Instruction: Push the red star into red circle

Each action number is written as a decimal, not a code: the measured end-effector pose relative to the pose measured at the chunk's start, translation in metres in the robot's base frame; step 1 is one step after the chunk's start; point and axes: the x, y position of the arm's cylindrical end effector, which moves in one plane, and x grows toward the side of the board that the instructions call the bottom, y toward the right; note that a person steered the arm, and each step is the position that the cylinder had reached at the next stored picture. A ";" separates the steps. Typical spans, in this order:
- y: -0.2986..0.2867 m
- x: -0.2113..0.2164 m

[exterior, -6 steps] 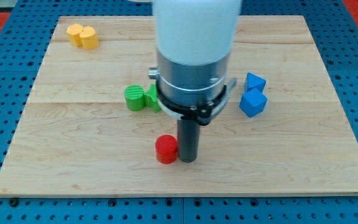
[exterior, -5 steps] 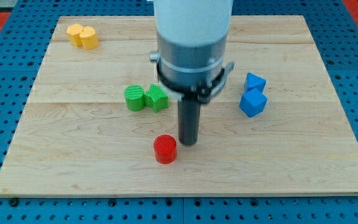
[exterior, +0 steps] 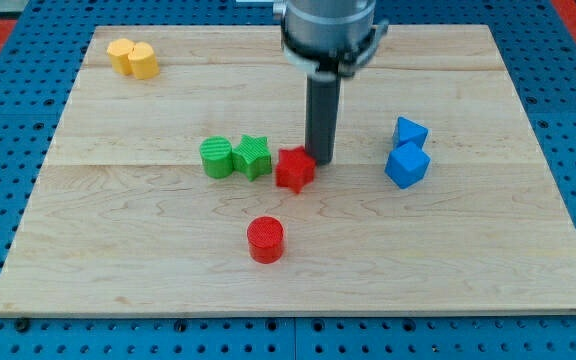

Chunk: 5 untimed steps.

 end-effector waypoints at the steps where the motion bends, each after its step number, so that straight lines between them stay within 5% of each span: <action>1: -0.012 0.041; 3: 0.002 -0.023; 5: -0.072 0.051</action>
